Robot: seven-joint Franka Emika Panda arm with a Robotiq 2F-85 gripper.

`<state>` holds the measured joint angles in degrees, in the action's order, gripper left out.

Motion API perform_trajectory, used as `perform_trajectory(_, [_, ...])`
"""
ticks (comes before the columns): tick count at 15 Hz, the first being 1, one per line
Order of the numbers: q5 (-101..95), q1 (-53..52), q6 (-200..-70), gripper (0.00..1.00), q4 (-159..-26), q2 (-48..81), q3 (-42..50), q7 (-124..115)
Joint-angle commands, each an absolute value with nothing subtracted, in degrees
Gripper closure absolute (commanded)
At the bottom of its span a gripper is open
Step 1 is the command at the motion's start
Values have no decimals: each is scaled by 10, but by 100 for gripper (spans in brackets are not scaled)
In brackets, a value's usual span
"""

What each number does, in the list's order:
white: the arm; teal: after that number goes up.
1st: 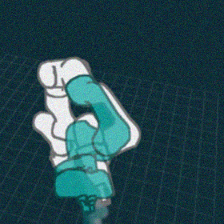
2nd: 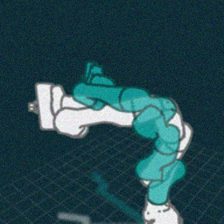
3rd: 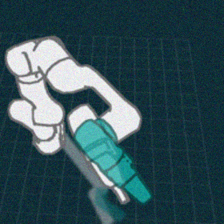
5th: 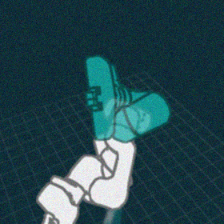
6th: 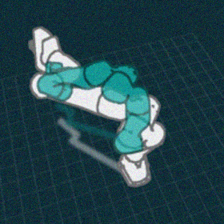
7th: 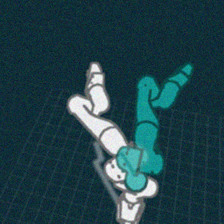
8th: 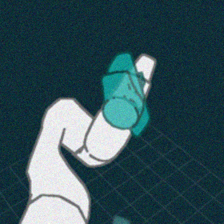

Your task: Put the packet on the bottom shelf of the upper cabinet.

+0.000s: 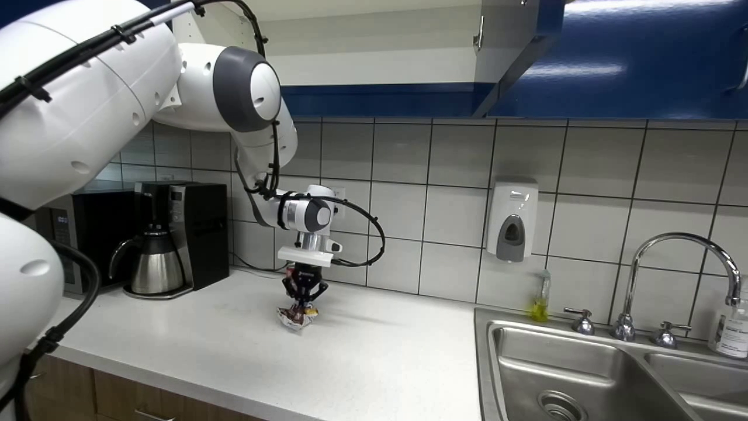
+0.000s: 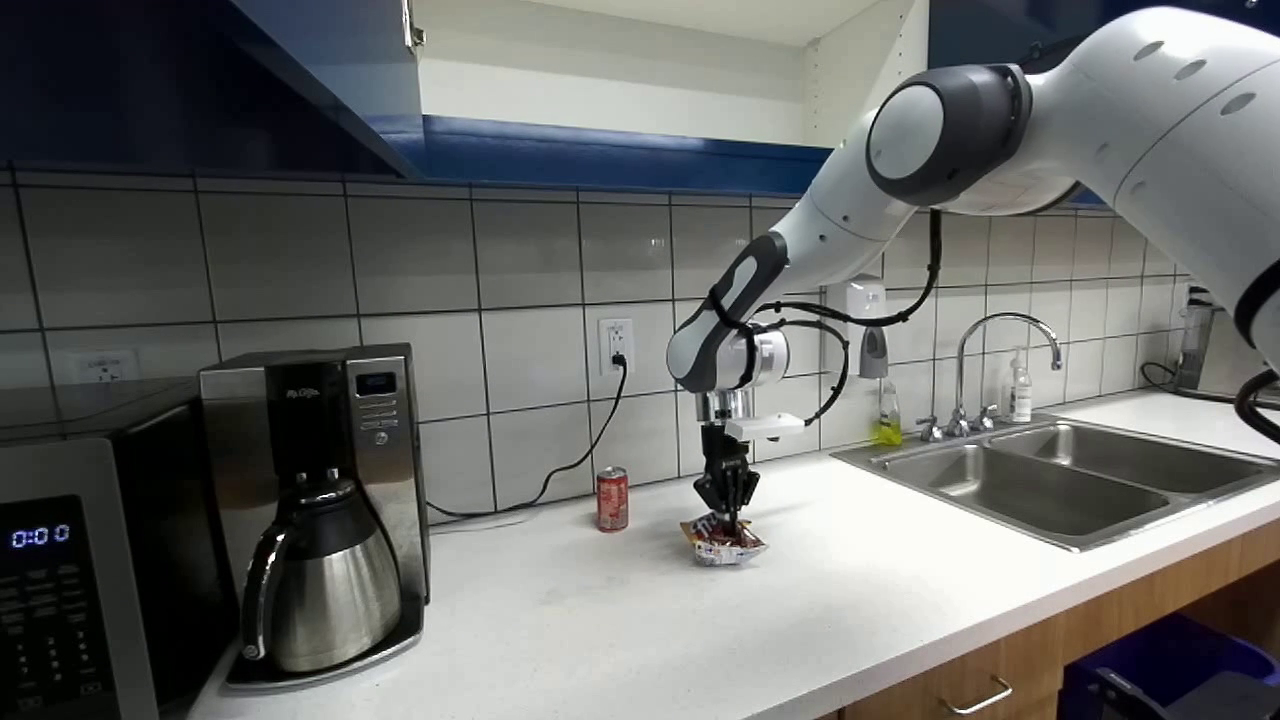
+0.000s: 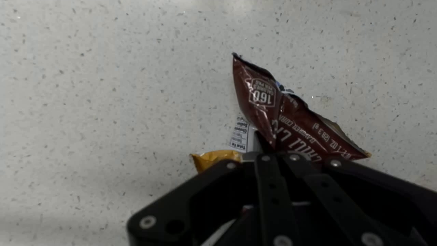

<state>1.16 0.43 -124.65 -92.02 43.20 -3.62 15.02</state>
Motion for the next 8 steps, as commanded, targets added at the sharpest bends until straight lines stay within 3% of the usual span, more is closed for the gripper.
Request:
perform_trajectory(1, [5, 10, -1229, 100, -930, 409, -38, 151])
perform_trajectory(8, [5, 9, -1232, 100, -952, 375, -38, 150])
